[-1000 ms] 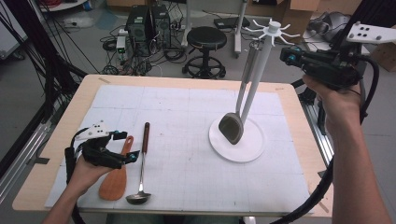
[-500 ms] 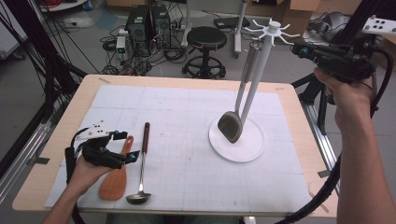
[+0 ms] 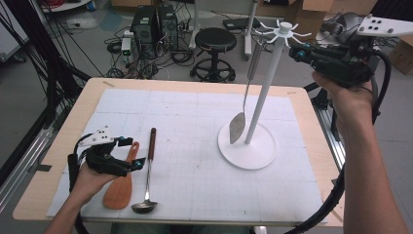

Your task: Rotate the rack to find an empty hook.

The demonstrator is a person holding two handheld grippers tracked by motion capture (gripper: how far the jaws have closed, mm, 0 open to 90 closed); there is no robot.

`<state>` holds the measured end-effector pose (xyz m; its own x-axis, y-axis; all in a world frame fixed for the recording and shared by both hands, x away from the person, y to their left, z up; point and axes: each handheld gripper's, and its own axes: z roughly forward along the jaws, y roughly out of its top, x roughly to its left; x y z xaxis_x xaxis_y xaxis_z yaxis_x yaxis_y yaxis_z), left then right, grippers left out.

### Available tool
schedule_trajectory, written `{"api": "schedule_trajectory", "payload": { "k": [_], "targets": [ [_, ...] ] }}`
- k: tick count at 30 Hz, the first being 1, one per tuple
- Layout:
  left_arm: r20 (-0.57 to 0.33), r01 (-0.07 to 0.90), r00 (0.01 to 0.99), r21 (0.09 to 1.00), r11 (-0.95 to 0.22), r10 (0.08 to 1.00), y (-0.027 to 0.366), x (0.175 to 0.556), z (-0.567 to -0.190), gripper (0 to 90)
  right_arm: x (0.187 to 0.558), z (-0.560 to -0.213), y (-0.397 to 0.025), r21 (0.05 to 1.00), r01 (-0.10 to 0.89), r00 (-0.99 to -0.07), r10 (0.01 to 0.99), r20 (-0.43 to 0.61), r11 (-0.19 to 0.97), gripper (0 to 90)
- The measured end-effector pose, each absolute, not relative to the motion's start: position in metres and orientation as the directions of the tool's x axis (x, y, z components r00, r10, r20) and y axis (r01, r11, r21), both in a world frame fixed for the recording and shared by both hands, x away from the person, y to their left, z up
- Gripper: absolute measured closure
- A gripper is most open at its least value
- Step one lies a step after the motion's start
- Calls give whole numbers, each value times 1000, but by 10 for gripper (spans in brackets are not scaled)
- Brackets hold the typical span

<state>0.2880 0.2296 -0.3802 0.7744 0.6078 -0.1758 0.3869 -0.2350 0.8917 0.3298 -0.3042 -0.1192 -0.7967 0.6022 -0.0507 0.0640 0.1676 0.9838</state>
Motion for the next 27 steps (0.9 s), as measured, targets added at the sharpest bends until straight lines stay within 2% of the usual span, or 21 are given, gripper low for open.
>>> {"api": "schedule_trajectory", "payload": {
  "k": [13,27],
  "targets": [
    [-173,385,776,892,-237,606,230,288,-380,78,327,-123,-292,985,57,-808,587,-52,166,894],
    [-168,384,775,891,-243,609,232,289,-382,90,313,-157,-286,988,66,-848,530,-19,142,795]
  ]
}}
